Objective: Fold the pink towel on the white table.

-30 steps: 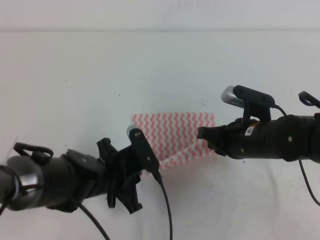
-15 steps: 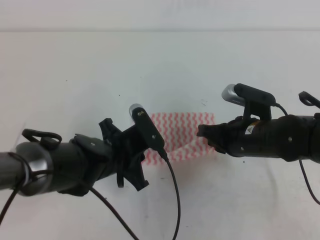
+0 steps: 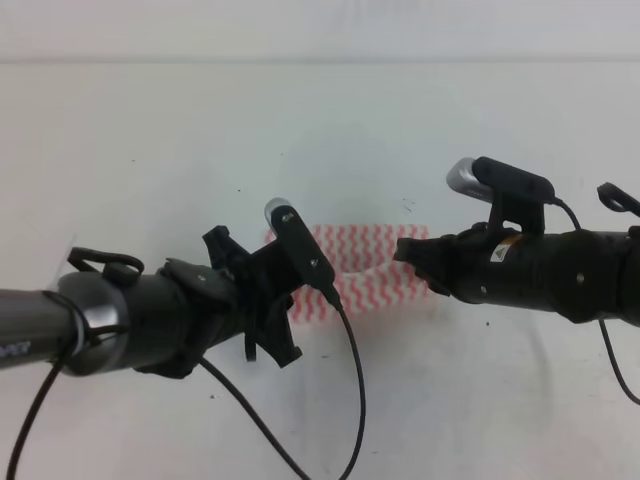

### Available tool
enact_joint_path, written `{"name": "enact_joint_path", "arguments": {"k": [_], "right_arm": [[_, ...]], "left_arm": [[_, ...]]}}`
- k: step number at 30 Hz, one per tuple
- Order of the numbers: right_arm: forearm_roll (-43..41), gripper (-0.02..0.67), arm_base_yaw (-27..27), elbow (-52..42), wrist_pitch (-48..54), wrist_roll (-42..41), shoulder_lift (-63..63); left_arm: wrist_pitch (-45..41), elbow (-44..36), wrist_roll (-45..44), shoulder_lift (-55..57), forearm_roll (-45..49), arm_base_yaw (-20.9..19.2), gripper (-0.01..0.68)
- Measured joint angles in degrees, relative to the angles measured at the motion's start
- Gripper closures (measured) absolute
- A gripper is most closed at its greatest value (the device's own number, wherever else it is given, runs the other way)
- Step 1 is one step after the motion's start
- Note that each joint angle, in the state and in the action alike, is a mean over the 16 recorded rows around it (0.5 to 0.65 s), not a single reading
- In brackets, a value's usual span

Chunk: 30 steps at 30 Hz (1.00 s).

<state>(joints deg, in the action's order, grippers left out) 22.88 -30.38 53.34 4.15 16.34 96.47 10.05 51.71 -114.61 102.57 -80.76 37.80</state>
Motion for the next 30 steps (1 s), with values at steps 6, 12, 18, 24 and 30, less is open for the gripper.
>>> {"name": "enact_joint_path", "arguments": {"k": [6, 12, 18, 24, 30], "right_arm": [[-0.02, 0.666, 0.01, 0.24, -0.61, 0.0, 0.1], [-0.08, 0.666, 0.01, 1.36, -0.37, 0.0, 0.99], [-0.36, 0.666, 0.0, 2.86, 0.27, -0.03, 2.41], [-0.7, 0.666, -0.02, 3.97, 0.45, -0.05, 3.86], [-1.06, 0.666, 0.21, 4.69, -0.1, -0.02, 4.66]], "left_arm": [[0.14, 1.22, 0.55, 0.73, -0.04, -0.78, 0.677], [-1.51, 2.04, 1.22, 0.91, -0.26, -2.1, 0.677], [-3.94, 2.73, 1.68, 1.01, -0.48, -3.24, 0.677], [-5.1, 3.07, 1.77, 1.04, -0.49, -3.63, 0.677], [-4.59, 3.42, 2.09, 1.57, -0.46, -3.72, 0.677]]}}
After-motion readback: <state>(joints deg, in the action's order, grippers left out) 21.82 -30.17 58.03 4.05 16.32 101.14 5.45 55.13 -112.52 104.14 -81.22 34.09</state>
